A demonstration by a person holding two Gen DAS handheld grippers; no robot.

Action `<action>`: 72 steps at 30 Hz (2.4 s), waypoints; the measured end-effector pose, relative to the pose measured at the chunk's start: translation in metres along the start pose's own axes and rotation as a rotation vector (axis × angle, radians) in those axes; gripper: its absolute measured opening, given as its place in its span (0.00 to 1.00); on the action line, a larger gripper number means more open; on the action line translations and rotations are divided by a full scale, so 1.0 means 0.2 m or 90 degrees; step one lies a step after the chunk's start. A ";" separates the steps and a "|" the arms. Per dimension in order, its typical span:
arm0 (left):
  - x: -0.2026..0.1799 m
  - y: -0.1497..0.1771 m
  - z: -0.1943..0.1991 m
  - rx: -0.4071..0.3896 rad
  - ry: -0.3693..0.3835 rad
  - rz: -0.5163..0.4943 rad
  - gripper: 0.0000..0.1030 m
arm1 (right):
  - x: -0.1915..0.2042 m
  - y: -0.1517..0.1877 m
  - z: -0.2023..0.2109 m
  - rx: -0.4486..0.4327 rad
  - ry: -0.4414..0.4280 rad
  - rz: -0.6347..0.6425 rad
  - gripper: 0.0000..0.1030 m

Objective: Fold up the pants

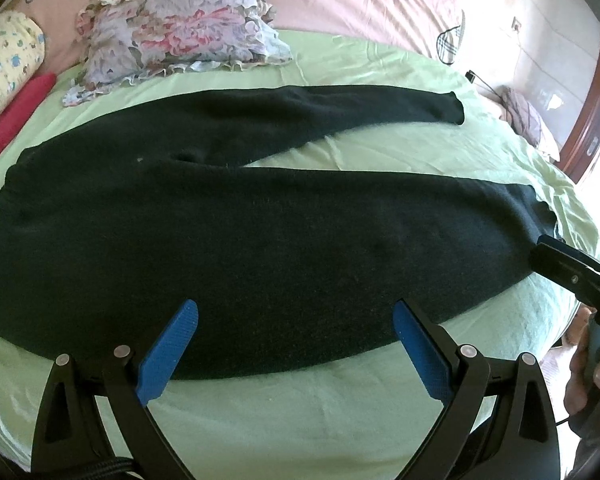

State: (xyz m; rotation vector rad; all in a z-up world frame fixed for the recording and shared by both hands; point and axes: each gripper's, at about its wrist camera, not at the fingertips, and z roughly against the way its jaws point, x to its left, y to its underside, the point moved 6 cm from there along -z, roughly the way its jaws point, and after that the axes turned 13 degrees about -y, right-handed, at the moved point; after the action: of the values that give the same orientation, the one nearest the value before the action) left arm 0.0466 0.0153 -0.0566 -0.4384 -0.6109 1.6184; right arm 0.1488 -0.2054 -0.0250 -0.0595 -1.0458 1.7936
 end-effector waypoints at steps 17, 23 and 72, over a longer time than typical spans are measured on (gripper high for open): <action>0.02 -0.02 -0.03 0.011 0.013 0.001 0.96 | 0.00 -0.01 -0.01 0.000 -0.018 -0.006 1.00; 0.04 -0.08 -0.03 0.006 0.010 -0.007 0.96 | -0.01 -0.04 0.00 -0.009 -0.033 -0.013 1.00; -0.16 -1.20 -0.86 0.070 0.152 -0.231 0.81 | -1.01 -1.12 -0.50 0.031 0.024 -0.152 0.59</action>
State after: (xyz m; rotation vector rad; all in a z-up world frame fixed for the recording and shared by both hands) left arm 0.3428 0.0231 -0.0465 -0.4055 -0.3911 1.2251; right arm 0.4580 -0.2760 -0.0184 0.0590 -0.9404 1.5938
